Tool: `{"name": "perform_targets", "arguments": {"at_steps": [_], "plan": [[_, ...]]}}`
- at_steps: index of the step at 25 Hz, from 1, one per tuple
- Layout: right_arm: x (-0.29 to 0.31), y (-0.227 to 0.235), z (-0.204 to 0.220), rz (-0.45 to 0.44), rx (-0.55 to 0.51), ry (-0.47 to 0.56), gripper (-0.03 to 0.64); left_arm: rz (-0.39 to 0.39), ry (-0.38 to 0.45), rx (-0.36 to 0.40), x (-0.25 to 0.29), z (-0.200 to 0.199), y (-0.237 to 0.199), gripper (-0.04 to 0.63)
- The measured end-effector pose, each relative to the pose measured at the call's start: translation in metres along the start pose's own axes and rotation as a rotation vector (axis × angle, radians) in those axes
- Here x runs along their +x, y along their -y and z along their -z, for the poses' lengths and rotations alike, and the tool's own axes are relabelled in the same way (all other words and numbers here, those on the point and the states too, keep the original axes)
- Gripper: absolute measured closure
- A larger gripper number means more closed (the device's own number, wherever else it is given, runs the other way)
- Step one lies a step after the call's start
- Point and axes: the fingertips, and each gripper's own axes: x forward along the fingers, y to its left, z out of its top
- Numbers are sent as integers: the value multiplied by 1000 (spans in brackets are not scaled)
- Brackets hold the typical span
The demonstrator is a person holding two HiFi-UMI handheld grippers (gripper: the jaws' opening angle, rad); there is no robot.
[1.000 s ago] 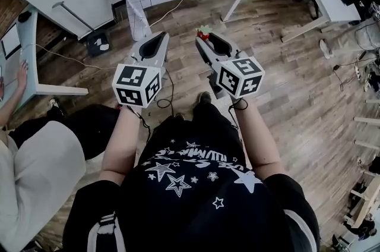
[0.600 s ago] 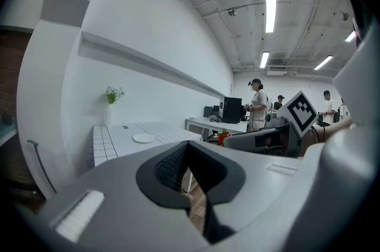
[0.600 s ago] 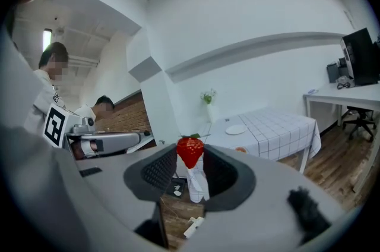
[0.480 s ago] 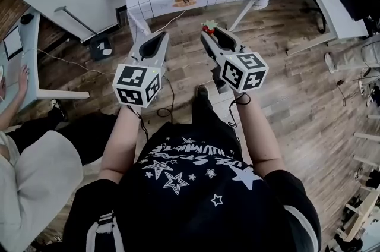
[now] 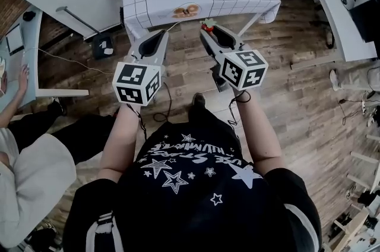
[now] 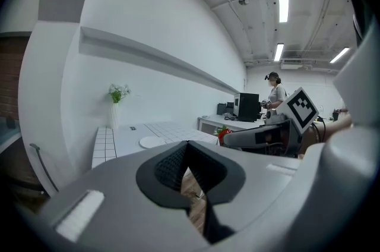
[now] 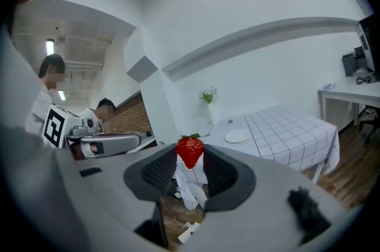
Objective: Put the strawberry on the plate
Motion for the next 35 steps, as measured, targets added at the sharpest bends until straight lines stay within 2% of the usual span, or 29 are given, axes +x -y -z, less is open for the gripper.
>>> {"name": "perform_targets", "arguments": {"at_steps": [13,18,26,35], "plan": [[30,65,-18,-108,-8,-34,471,-82,-9,-4,80,-26,4,586],[26,87,-15,-126,-12,-43,471,-117,-7,-7,94,-26,8,586],[38,80,-18,-177,-3,-38,471,-163,-5,-8,87,-29,5,586],[51,78,-15,-169,-18,-56,471,-170,-6,-25,88,-23,-13,586]]}}
